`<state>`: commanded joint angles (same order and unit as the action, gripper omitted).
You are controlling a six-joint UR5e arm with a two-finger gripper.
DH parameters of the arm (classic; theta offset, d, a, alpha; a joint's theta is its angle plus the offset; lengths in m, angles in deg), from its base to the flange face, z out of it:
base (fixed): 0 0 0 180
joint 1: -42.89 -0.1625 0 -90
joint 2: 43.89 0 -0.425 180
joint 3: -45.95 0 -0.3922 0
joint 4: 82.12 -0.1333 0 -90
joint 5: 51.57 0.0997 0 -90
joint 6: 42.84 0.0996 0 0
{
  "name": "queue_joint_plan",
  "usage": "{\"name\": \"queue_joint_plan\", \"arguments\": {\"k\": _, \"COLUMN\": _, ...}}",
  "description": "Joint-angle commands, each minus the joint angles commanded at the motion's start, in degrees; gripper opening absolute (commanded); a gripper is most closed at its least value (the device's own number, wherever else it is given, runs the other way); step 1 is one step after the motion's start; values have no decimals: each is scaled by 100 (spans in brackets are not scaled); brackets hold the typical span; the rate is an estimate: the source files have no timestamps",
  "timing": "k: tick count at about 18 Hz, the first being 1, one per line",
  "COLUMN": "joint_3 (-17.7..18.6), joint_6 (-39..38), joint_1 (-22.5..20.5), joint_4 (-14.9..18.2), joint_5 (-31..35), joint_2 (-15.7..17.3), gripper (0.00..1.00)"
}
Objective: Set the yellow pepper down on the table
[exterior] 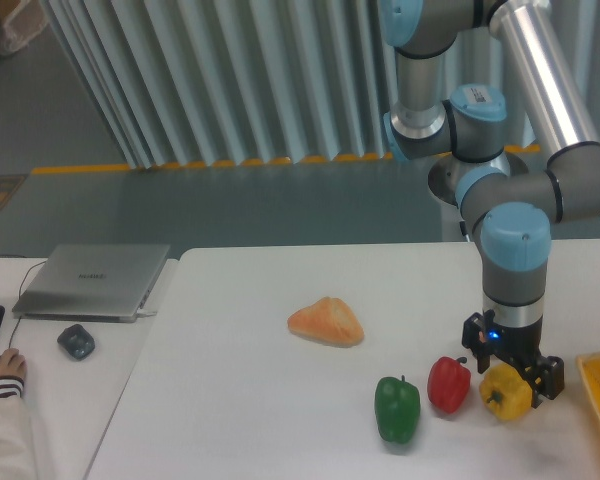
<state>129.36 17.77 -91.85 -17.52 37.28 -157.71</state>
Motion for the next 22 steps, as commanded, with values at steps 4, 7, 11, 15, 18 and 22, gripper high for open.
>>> {"name": "queue_joint_plan", "arguments": {"k": 4, "joint_3": -61, "joint_6": 2118, "joint_1": -342, "joint_4": 711, "joint_5": 474, "joint_2": 360, "gripper": 100}}
{"name": "queue_joint_plan", "arguments": {"k": 7, "joint_3": -9, "joint_6": 2700, "joint_1": -771, "joint_4": 765, "joint_5": 475, "joint_2": 519, "gripper": 100}}
{"name": "queue_joint_plan", "arguments": {"k": 11, "joint_3": 44, "joint_6": 3807, "joint_1": -1825, "joint_4": 1028, "joint_5": 466, "joint_2": 967, "gripper": 100}}
{"name": "queue_joint_plan", "arguments": {"k": 15, "joint_3": 254, "joint_6": 3959, "joint_1": -2328, "joint_4": 1090, "joint_5": 484, "joint_2": 1230, "gripper": 100}}
{"name": "queue_joint_plan", "arguments": {"k": 18, "joint_3": 316, "joint_6": 3959, "joint_1": -2505, "joint_4": 1107, "joint_5": 493, "joint_2": 1257, "gripper": 100}}
{"name": "queue_joint_plan", "arguments": {"k": 22, "joint_3": 448, "joint_6": 3976, "joint_1": -2707, "joint_4": 1248, "joint_5": 519, "joint_2": 1345, "gripper": 100}}
